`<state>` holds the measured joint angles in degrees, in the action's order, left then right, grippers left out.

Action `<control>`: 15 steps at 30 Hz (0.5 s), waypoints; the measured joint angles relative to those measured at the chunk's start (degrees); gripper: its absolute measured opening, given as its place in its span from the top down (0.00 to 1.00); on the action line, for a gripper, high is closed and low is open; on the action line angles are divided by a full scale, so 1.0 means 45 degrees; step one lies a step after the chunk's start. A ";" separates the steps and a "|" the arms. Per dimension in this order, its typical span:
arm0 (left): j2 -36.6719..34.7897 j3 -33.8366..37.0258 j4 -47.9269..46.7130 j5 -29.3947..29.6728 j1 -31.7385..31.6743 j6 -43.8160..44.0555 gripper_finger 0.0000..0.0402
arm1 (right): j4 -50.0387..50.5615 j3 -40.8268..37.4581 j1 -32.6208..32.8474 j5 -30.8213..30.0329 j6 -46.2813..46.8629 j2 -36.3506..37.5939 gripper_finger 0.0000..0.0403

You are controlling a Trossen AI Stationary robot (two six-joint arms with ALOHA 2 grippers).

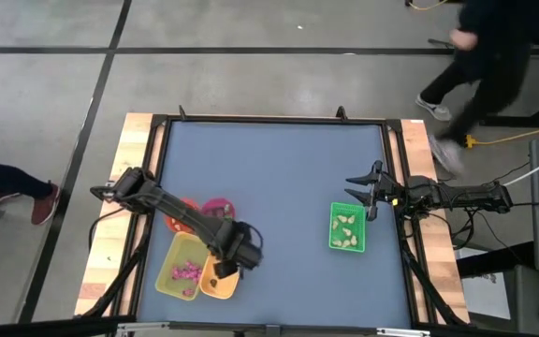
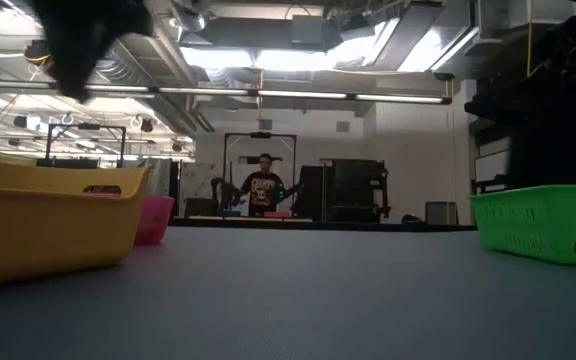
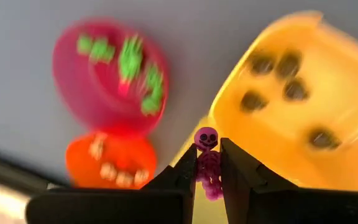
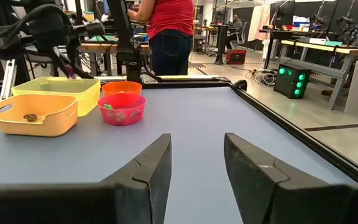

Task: Sort Halloween decoration
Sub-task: Put the pink skeleton toy into the light yellow bin

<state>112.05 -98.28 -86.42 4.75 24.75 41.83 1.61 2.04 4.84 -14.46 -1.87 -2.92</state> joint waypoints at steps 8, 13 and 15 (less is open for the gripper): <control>0.0005 0.0092 -0.0773 -0.0049 0.1582 0.2319 0.92 | 0.0000 0.0000 0.0000 0.0000 0.0000 0.0000 0.64; 0.0000 0.0097 -0.0796 -0.0040 0.2581 0.3330 0.91 | 0.0000 0.0000 0.0000 0.0000 0.0000 0.0000 0.64; 0.0000 0.0097 -0.0803 0.0056 0.2922 0.3779 0.89 | 0.0000 0.0000 0.0000 0.0000 0.0000 0.0000 0.64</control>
<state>112.05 -97.84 -90.03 5.01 37.90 58.83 1.61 2.04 4.84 -14.46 -1.87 -2.92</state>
